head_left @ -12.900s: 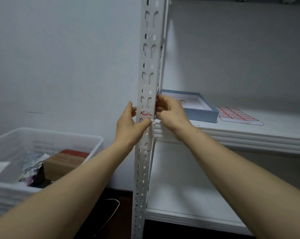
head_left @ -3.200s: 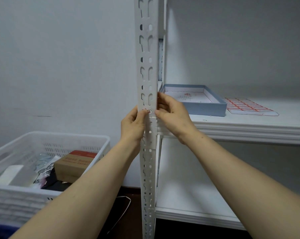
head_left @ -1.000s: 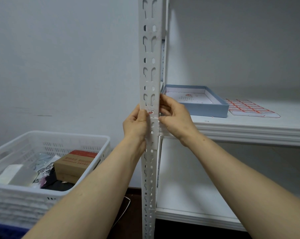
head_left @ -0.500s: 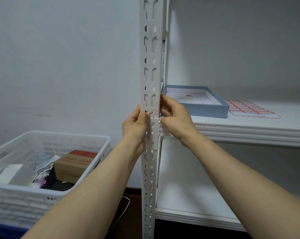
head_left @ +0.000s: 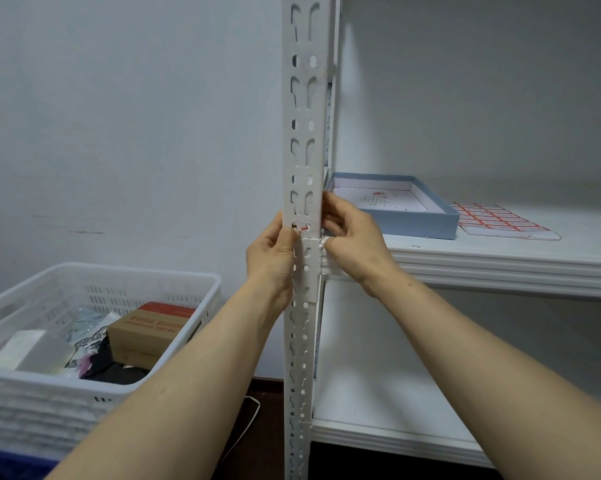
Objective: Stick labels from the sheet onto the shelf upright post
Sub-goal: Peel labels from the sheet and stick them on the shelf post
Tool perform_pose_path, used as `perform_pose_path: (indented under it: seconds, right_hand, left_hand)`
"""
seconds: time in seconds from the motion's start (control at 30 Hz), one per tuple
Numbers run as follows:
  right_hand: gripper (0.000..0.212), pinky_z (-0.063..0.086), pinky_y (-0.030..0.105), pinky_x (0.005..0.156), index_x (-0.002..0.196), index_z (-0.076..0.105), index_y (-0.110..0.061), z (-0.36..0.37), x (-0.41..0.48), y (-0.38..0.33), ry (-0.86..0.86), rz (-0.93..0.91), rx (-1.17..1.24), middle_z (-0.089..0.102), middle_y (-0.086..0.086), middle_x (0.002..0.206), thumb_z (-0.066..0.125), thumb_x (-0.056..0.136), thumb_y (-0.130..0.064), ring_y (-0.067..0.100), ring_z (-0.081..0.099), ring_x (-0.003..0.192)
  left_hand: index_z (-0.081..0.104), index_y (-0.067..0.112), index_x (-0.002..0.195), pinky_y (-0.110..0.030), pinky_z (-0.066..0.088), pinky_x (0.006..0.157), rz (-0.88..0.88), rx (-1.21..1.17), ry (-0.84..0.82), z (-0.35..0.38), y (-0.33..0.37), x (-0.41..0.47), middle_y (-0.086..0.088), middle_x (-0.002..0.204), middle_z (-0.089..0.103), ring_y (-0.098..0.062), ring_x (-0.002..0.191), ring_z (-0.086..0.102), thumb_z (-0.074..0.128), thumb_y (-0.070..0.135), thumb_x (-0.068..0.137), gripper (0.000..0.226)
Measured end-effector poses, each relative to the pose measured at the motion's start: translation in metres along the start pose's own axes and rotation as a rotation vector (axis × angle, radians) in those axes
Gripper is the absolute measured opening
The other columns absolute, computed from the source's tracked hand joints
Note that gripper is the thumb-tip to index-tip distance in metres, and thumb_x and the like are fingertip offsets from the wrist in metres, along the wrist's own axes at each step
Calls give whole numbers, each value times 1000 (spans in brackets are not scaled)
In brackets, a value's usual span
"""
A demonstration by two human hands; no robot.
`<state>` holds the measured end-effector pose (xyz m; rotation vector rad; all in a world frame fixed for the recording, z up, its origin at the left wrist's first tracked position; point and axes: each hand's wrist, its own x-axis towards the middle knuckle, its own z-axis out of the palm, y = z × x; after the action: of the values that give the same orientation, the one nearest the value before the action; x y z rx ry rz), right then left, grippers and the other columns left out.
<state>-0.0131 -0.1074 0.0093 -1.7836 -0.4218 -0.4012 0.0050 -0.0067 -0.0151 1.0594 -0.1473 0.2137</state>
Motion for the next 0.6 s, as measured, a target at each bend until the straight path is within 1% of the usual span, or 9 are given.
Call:
perform_pose_path:
  seconds: [0.07, 0.2, 0.33, 0.4, 0.5, 0.6]
  right_hand:
    - [65, 46, 5, 81, 135, 46, -12, 0, 0, -1, 2, -2, -2, 54, -8, 116, 52, 77, 18, 2, 53, 106]
    - [65, 45, 5, 81, 132, 49, -12, 2, 1, 1, 4, -8, 3, 57, -6, 114, 49, 75, 20, 2, 56, 103]
    - [71, 44, 5, 86, 135, 45, -13, 1, 3, 3, 5, 6, -4, 55, -6, 118, 45, 74, 23, 4, 53, 111]
    - [71, 44, 7, 87, 136, 45, -14, 1, 2, 3, 6, 8, -13, 55, -7, 117, 46, 75, 22, 4, 53, 112]
    - [72, 45, 8, 89, 135, 46, -14, 2, 2, 2, 10, 12, -11, 56, -7, 117, 44, 73, 24, 4, 54, 112]
    - [72, 44, 15, 95, 136, 44, -14, 1, 1, 1, 10, 14, -5, 57, -2, 124, 46, 74, 23, 8, 53, 117]
  left_hand:
    - [66, 13, 116, -19, 56, 62, 5, 2, -7, 0, 1, -1, 10, 71, 72, -2, 60, 65, 37, -8, 87, 46]
    - [66, 13, 117, -20, 56, 66, 12, -1, -14, 0, 0, 0, 8, 74, 73, -4, 64, 66, 36, -9, 87, 47]
    - [67, 15, 113, -21, 56, 67, 8, 1, -17, -1, 0, 0, 7, 75, 73, -6, 65, 66, 36, -9, 87, 48]
    - [67, 16, 111, -20, 57, 64, 3, -2, -21, -2, 0, -1, 7, 74, 73, -6, 64, 66, 35, -9, 86, 48]
    - [67, 16, 113, -19, 56, 63, 4, -8, -25, -2, 0, 0, 6, 76, 74, -6, 65, 67, 35, -9, 86, 49]
    - [67, 17, 112, -20, 57, 64, 3, 0, -25, -3, -1, 1, 6, 78, 74, -7, 67, 67, 34, -9, 86, 49]
